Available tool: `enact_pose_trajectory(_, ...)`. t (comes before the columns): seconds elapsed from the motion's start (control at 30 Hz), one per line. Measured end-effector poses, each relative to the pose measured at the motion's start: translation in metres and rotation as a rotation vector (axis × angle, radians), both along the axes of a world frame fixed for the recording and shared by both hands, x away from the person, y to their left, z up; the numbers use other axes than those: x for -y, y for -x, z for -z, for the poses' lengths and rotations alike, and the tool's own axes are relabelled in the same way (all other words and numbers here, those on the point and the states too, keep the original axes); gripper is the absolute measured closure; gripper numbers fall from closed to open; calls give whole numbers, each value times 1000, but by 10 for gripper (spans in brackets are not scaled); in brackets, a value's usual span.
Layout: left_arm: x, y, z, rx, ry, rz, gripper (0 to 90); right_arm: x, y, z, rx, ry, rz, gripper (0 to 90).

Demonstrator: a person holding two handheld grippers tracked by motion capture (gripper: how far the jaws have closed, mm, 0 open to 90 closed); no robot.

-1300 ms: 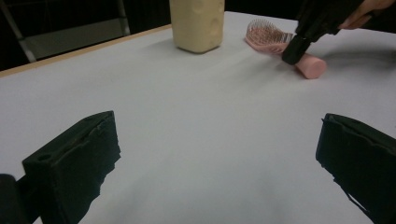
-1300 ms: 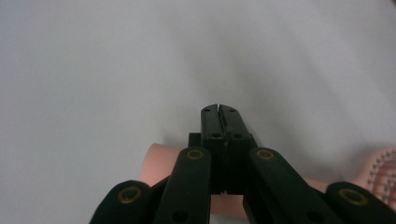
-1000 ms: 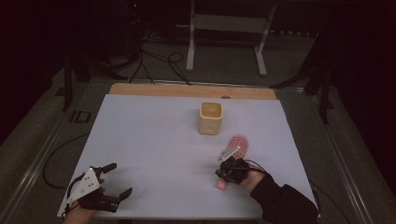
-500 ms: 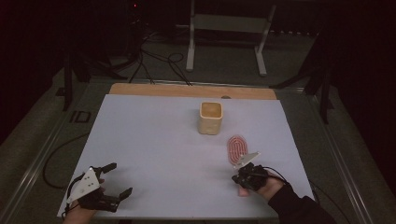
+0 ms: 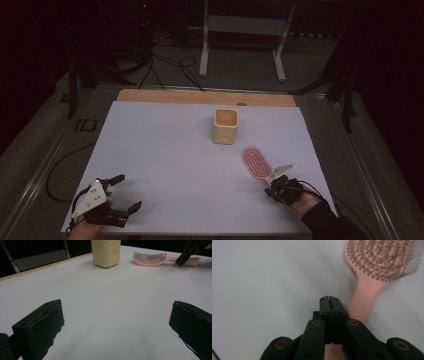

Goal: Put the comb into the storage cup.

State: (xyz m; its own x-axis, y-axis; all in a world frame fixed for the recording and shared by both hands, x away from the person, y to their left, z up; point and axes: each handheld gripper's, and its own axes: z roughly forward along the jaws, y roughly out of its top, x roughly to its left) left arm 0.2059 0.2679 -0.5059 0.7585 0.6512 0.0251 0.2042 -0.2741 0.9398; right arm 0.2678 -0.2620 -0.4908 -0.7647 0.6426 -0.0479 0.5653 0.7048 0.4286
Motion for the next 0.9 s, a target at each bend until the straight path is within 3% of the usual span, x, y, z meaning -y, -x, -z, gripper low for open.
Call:
enact_pose_trajectory(0.47, 0, 0, 0, 3, -3, 0, 0, 25, -5, -1, 16, 29, 75, 900)
enact_pose_trajectory(0.9, 0, 0, 0, 2, -1, 1, 0, 23, -1, -39, 96, 8, 51, 900)
